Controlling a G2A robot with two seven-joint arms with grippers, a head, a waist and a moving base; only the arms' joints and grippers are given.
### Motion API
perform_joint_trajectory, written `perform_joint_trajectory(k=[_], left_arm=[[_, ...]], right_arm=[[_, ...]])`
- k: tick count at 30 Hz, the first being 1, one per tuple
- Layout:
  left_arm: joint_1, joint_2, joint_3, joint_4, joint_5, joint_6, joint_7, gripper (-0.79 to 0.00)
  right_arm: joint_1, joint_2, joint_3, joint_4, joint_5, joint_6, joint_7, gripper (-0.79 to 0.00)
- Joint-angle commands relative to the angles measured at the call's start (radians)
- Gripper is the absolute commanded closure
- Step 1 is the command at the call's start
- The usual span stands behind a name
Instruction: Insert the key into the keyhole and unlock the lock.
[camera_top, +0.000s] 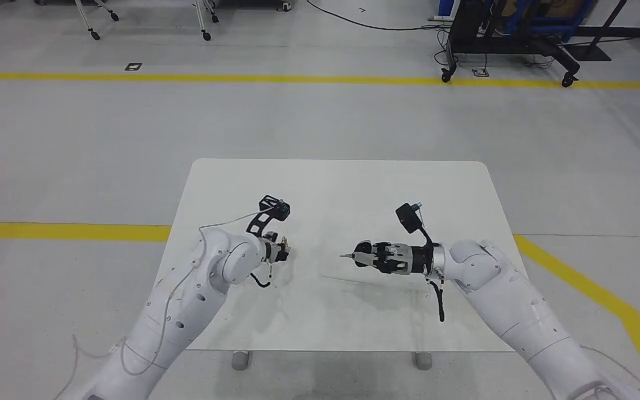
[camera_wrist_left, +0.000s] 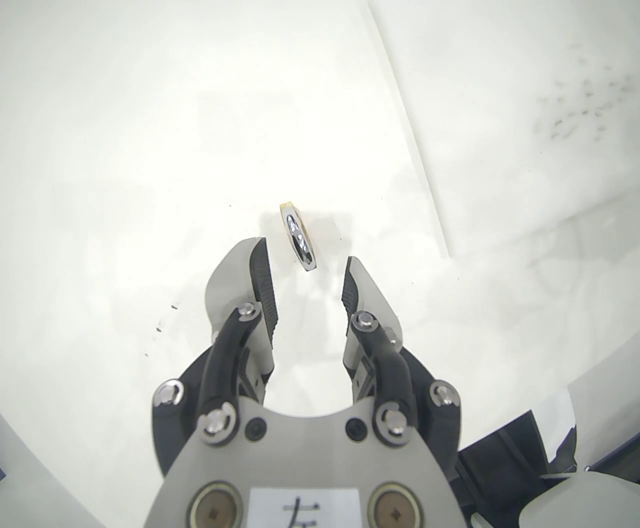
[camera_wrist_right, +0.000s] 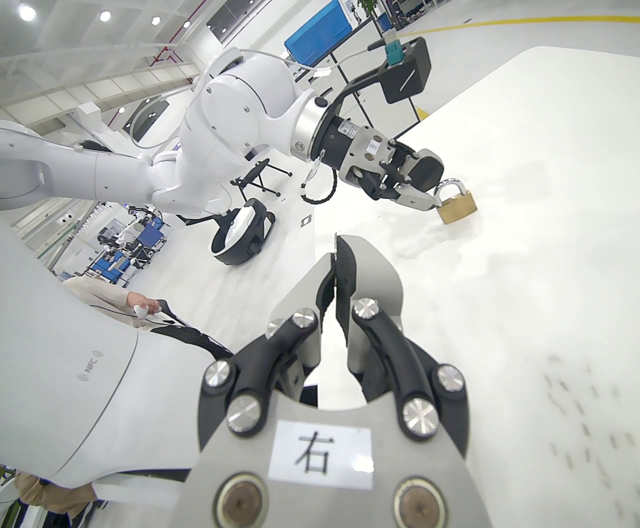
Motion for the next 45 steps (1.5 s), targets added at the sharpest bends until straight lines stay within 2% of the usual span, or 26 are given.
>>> perform_joint_trajectory(k=[1, 5, 7, 8, 9, 19, 32, 34, 35, 37, 40, 45], left_arm=[[0.002, -0.002, 0.002, 0.004, 0.003, 0.003, 0.005, -0.308], [0.000, -0.007, 0.008, 0.016, 0.004, 0.009, 0.012, -0.277], [-0.004, -0.010, 0.013, 0.021, 0.008, 0.008, 0.025, -0.237], [-0.007, -0.012, 0.017, 0.026, 0.014, 0.007, 0.032, -0.080], [-0.012, -0.015, 0.021, 0.032, 0.016, 0.006, 0.035, 0.000], [-0.064, -0.035, 0.046, 0.099, 0.017, -0.005, 0.018, 0.000], [-0.056, -0.039, 0.032, 0.106, 0.023, -0.034, 0.021, 0.000], [-0.058, -0.042, 0.036, 0.111, 0.023, -0.035, 0.022, -0.194], [-0.059, -0.044, 0.038, 0.114, 0.023, -0.035, 0.024, -0.252], [-0.062, -0.046, 0.041, 0.119, 0.024, -0.036, 0.025, -0.308], [-0.066, -0.050, 0.044, 0.124, 0.024, -0.035, 0.026, -0.354], [-0.075, -0.057, 0.047, 0.136, 0.024, -0.038, 0.034, -0.348]], right_arm=[[0.000, 0.000, 0.000, 0.000, 0.000, 0.000, 0.000, 0.000], [0.000, 0.000, 0.000, 0.000, 0.000, 0.000, 0.000, 0.000], [0.000, 0.000, 0.000, 0.000, 0.000, 0.000, 0.000, 0.000], [0.000, 0.000, 0.000, 0.000, 0.000, 0.000, 0.000, 0.000], [0.000, 0.000, 0.000, 0.000, 0.000, 0.000, 0.000, 0.000], [0.000, 0.000, 0.000, 0.000, 0.000, 0.000, 0.000, 0.000], [0.000, 0.000, 0.000, 0.000, 0.000, 0.000, 0.000, 0.000], [0.000, 0.000, 0.000, 0.000, 0.000, 0.000, 0.000, 0.000], [0.000, 0.000, 0.000, 0.000, 0.000, 0.000, 0.000, 0.000], [0.000, 0.000, 0.000, 0.000, 0.000, 0.000, 0.000, 0.000], [0.000, 0.000, 0.000, 0.000, 0.000, 0.000, 0.000, 0.000], [0.000, 0.000, 0.000, 0.000, 0.000, 0.000, 0.000, 0.000]])
